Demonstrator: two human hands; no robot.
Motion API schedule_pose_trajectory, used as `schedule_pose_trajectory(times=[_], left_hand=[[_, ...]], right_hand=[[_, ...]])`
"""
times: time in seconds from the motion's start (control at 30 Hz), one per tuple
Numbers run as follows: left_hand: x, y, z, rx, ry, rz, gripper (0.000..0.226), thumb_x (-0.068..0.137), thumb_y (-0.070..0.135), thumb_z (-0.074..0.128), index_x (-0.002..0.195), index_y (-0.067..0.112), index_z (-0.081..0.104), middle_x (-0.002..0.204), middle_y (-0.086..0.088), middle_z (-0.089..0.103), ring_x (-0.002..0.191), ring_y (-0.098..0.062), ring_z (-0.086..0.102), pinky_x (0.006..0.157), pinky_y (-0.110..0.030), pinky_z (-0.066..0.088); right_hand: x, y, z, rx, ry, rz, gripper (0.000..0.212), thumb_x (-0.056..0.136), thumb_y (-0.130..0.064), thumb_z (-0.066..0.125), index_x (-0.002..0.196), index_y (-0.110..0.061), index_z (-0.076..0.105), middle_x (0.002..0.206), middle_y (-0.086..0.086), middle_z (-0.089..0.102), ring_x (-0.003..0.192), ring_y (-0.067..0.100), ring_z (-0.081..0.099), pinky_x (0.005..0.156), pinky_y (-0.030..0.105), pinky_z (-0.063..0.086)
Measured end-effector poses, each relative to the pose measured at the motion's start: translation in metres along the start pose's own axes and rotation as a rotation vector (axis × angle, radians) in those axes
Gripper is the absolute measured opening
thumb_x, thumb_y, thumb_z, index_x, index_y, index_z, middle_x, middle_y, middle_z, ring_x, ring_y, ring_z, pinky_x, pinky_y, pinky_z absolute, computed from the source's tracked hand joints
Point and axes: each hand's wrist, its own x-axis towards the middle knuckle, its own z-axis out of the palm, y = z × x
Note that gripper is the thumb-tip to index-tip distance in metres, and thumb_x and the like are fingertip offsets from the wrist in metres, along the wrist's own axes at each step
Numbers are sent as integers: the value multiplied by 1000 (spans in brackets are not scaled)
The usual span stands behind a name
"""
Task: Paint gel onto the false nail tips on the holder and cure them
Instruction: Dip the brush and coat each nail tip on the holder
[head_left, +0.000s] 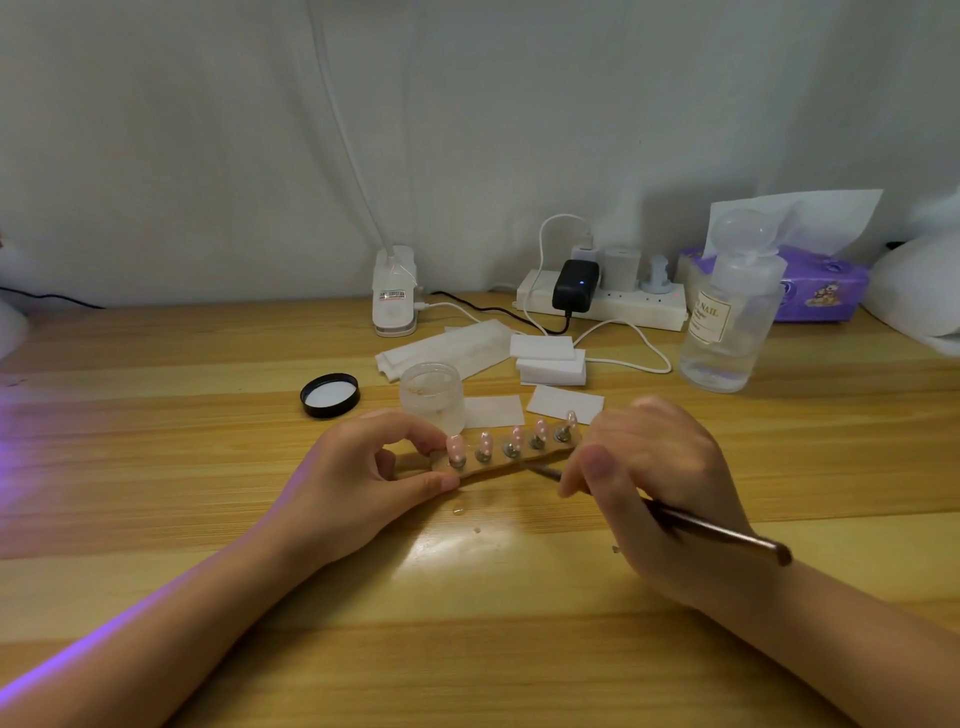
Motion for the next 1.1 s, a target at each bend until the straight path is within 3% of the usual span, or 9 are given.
schedule_pose_trajectory(times=[0.2, 0.37, 0.53, 0.7, 0.8, 0.97, 1.1], left_hand=[[0, -1, 0, -5, -1, -16, 24, 70, 17, 77, 83, 34, 66, 80, 9, 62, 51, 4, 45, 48, -7, 33], [1, 2, 0, -4, 5, -32, 23, 70, 17, 77, 80, 34, 66, 68, 15, 60, 51, 9, 46, 48, -5, 32], [1, 5, -1, 4, -6, -37, 22, 71, 17, 77, 80, 33, 65, 69, 33, 58, 51, 9, 47, 48, -5, 32], [0, 8, 0, 16, -3, -8, 24, 72, 13, 76, 79, 31, 63, 56, 36, 53, 50, 15, 45, 49, -1, 32], [0, 8, 0, 26, 1, -9, 24, 72, 15, 76, 79, 33, 63, 57, 36, 53, 51, 14, 46, 49, -2, 32], [0, 8, -1, 32, -3, -6, 24, 72, 16, 76, 79, 35, 62, 59, 37, 54, 51, 13, 46, 50, -2, 32], [1, 7, 0, 31, 0, 0, 25, 72, 16, 76, 79, 35, 62, 62, 36, 55, 52, 14, 46, 50, -2, 32]], right_hand=[[1, 7, -8, 199, 102, 150, 54, 99, -36, 26, 66, -13, 62, 62, -15, 52, 63, -3, 51, 63, 26, 42], [2, 13, -9, 101, 56, 197, 55, 99, -38, 27, 69, -12, 65, 70, -22, 53, 70, -6, 54, 69, 22, 40], [1, 12, -7, 82, 31, 189, 58, 99, -38, 26, 65, -11, 65, 66, -24, 49, 66, -7, 51, 67, 19, 37], [0, 9, -9, 224, 87, 252, 47, 94, -23, 32, 61, -11, 62, 59, -8, 56, 60, 1, 52, 60, 30, 40], [2, 8, -9, 186, 68, 278, 40, 94, -23, 33, 69, -14, 64, 67, -11, 58, 67, 2, 57, 62, 34, 46], [2, 8, -8, 179, 58, 314, 45, 93, -26, 33, 63, -12, 64, 62, -17, 55, 63, -1, 55, 60, 32, 43], [1, 6, -9, 250, 94, 334, 42, 92, -26, 31, 61, -24, 58, 57, -11, 54, 58, 2, 53, 60, 26, 41]])
